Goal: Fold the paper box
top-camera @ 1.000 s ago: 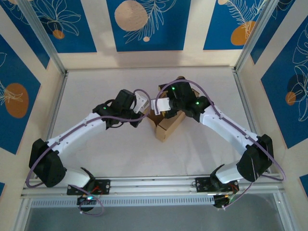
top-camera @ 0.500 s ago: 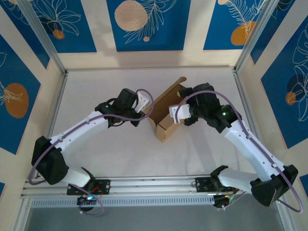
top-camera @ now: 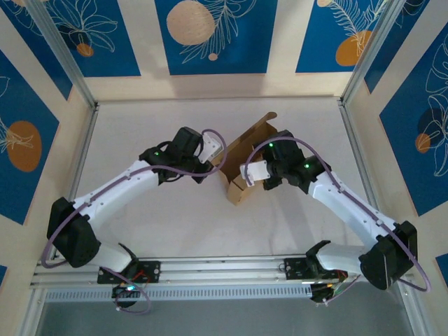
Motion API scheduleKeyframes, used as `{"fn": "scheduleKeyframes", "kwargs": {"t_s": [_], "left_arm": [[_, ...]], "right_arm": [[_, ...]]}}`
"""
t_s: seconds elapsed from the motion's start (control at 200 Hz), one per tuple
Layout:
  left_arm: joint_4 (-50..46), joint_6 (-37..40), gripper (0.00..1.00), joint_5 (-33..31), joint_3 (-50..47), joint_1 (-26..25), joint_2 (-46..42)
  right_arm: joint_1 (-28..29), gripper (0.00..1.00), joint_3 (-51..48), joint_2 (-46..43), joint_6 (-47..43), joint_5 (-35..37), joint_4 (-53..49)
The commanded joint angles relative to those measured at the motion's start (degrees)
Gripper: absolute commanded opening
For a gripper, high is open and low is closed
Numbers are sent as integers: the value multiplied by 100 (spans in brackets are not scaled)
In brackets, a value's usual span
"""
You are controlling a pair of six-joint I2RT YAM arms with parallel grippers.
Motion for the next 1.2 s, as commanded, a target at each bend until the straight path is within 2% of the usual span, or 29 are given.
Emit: {"fn": "scheduleKeyframes", "kwargs": {"t_s": [0.0, 0.305, 0.69, 0.965, 1.115, 1.196], "left_arm": [[-237, 325, 0, -30, 217, -176, 3], [-442, 609, 0, 68, 199, -376, 21], [-421, 837, 0, 205, 204, -516, -1], [-359, 1015, 0, -83, 153, -645, 62], [-141, 1207, 0, -455, 120, -636, 150], [3, 1314, 0, -560, 139, -636, 194]], "right_arm": [[16, 99, 186, 249, -24, 44, 619], [16, 99, 513, 627, 109, -84, 846], [-54, 99, 749, 792, 87, -237, 617], [-15, 99, 912, 754, 205, -364, 290], [57, 99, 1571, 519, 462, -435, -743], [71, 99, 1576, 331, 365, -313, -1207]]}}
